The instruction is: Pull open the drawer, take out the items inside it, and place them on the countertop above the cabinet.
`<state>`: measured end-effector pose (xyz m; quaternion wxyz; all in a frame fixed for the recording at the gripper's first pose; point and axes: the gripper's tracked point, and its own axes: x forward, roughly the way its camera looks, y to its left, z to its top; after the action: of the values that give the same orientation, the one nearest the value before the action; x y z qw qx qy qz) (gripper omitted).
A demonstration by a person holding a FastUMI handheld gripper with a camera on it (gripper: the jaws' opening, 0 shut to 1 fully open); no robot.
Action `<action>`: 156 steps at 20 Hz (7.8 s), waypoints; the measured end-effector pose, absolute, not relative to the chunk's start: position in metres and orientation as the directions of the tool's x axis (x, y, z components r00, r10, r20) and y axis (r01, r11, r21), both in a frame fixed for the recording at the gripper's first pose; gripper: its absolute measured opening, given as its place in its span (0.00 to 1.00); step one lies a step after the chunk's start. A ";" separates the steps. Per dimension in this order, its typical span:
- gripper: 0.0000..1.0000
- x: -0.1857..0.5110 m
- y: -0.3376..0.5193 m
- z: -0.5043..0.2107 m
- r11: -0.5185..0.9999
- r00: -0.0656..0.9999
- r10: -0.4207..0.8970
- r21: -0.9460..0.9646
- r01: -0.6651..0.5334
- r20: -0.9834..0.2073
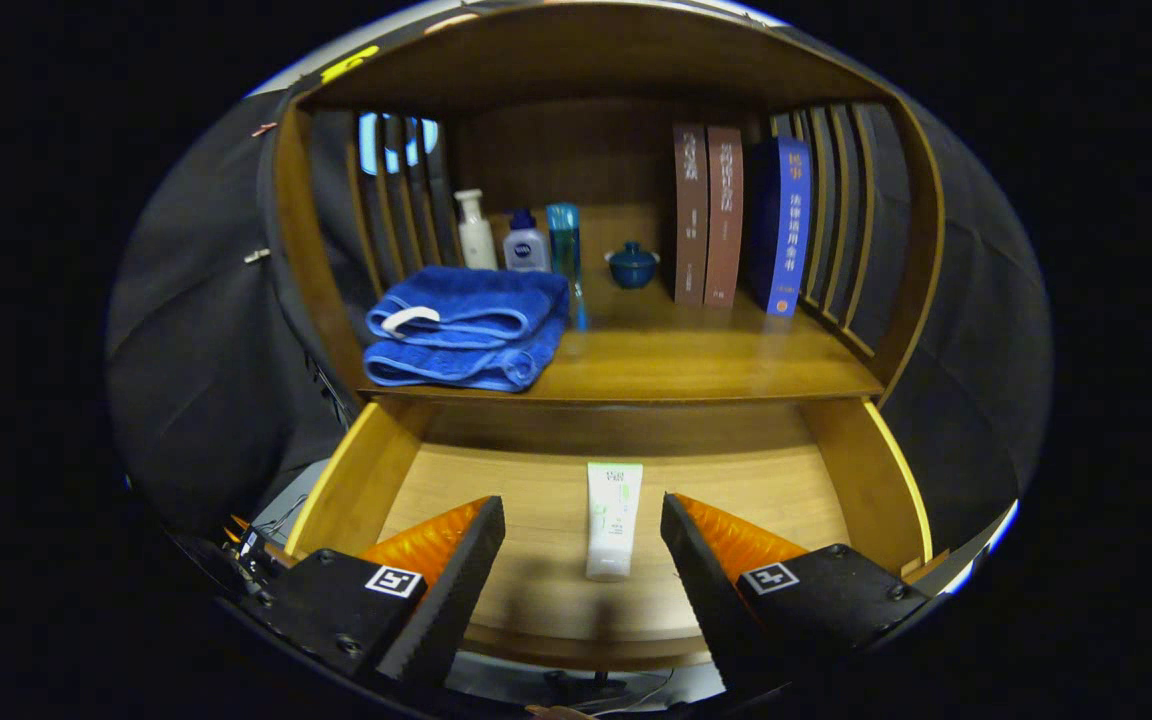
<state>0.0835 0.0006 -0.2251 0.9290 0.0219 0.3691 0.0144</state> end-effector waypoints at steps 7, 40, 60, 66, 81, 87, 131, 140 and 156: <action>1.00 0.117 -0.013 -0.296 1.000 0.504 0.008 0.022 0.021 -0.864; 0.45 0.117 -0.021 -0.332 0.999 0.310 0.015 0.030 0.042 -0.950; 0.45 0.280 -0.028 -0.248 0.998 0.494 -0.003 0.025 0.050 -0.869; 0.45 0.306 -0.035 -0.272 0.997 0.453 -0.046 -0.016 0.070 -0.890; 1.00 0.293 -0.038 -0.240 0.995 0.550 -0.016 0.041 0.091 -0.835; 1.00 0.236 -0.035 -0.180 0.996 0.731 -0.011 0.053 0.065 -0.682; 0.99 0.041 -0.023 -0.260 0.998 0.982 -0.053 0.026 0.059 -0.183; 0.99 0.104 -0.026 -0.268 0.998 0.984 -0.051 0.019 0.055 -0.170; 0.99 0.167 -0.029 -0.278 0.997 0.978 -0.066 0.019 0.071 -0.198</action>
<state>0.1666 -0.0289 -0.2778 0.9944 0.0130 0.0991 -0.0344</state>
